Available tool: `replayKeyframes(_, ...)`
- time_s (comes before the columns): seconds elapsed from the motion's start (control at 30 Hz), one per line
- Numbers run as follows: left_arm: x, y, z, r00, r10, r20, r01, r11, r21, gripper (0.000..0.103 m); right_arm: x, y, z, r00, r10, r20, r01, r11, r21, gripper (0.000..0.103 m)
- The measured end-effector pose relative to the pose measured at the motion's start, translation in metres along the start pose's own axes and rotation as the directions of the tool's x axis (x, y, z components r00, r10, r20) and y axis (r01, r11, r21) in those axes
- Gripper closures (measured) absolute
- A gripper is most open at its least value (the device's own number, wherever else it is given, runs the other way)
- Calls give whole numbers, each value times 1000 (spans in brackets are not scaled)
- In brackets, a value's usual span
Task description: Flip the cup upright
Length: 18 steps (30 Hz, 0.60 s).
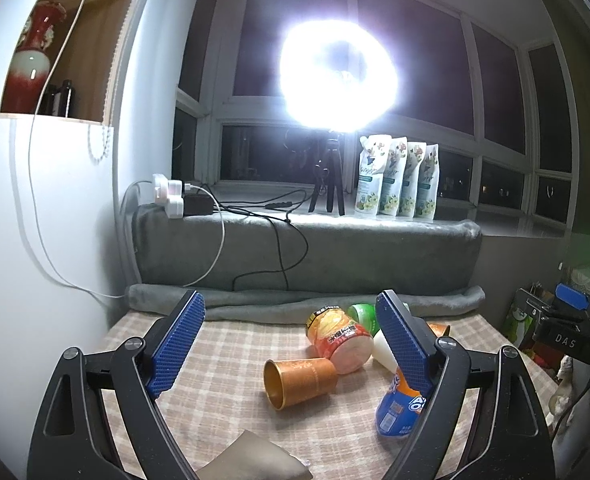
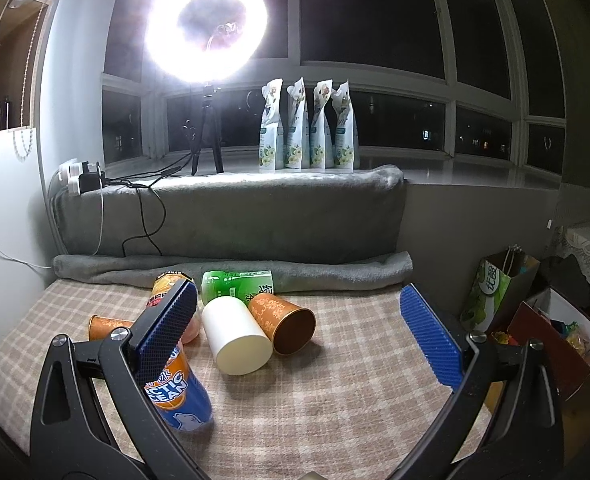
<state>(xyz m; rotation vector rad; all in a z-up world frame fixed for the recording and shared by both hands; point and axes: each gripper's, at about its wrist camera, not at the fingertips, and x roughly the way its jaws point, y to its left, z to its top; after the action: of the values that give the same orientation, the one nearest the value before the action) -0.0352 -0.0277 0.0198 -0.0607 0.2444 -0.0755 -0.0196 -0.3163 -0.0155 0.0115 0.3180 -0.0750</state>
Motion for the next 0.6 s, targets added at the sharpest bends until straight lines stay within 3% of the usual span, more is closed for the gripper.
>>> replayKeyframes(0.6, 1, 0, 0, 1000, -2, -4, 2, 1000, -5, 15, 2, 1, -1, 1000, -3, -4, 3, 1000, 0, 0)
